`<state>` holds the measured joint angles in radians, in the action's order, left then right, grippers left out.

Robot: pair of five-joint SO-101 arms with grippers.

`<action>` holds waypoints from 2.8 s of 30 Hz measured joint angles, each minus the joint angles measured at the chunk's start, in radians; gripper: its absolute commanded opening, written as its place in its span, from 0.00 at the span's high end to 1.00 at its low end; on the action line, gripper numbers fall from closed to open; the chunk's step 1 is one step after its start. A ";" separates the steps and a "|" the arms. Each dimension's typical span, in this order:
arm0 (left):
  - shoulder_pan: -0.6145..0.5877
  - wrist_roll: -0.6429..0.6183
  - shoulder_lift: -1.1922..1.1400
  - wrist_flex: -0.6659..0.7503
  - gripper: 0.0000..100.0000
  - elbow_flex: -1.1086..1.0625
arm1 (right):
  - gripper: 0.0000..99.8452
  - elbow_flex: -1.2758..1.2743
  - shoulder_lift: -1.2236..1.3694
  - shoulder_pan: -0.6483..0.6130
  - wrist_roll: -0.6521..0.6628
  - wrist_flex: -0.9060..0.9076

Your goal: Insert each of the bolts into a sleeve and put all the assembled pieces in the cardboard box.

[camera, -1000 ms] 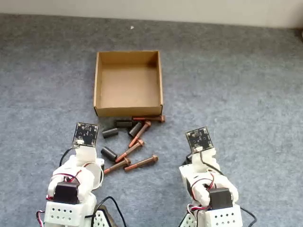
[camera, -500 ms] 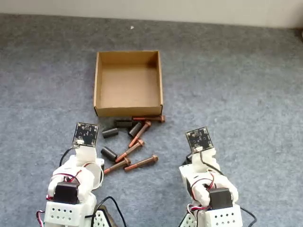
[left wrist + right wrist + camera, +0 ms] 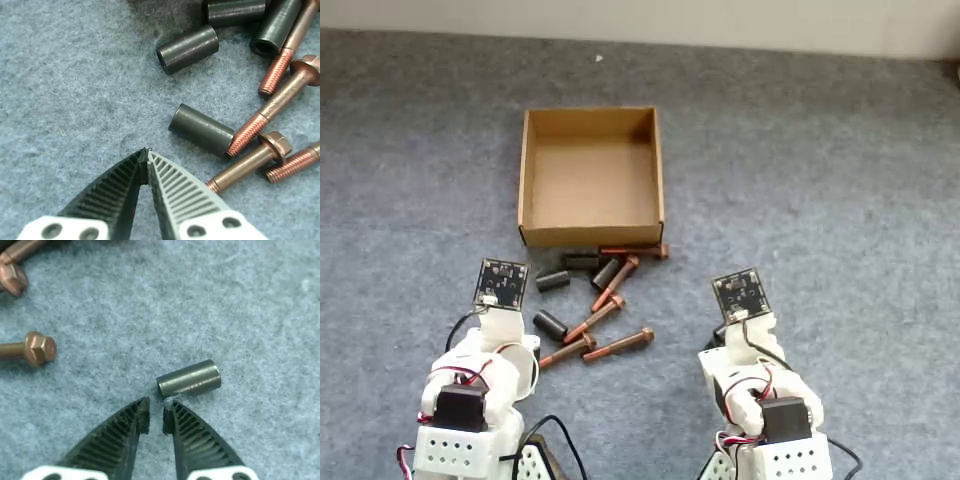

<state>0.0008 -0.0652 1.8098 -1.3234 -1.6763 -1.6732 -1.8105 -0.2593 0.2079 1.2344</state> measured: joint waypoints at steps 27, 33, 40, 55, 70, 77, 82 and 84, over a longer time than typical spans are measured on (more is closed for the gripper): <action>0.000 0.000 0.000 0.000 0.98 0.000 | 0.95 0.000 0.000 0.066 0.002 0.000; 0.000 0.000 0.000 0.000 0.98 0.000 | 0.95 0.092 -0.009 0.216 0.002 0.000; 0.000 0.000 0.000 0.000 0.98 0.000 | 0.95 0.423 0.048 0.239 -0.044 0.123; 0.000 0.000 0.000 0.000 0.98 0.000 | 0.87 0.695 0.921 0.069 -0.482 0.098; 0.000 0.000 0.000 0.000 0.98 0.000 | 0.87 0.698 1.266 -0.014 -0.756 -0.120; 0.000 0.000 0.000 0.000 0.98 0.000 | 0.87 0.698 1.369 0.015 -0.789 -0.216; 0.000 0.000 0.000 0.000 0.98 0.000 | 0.90 0.700 1.459 0.040 -0.789 -0.250; 0.000 0.000 0.000 0.000 0.98 0.000 | 0.99 0.700 1.488 0.040 -0.789 -0.250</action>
<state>0.0008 -0.0652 1.8098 -1.3234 -1.6763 -0.9735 -0.3222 -0.2194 -0.5808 0.9843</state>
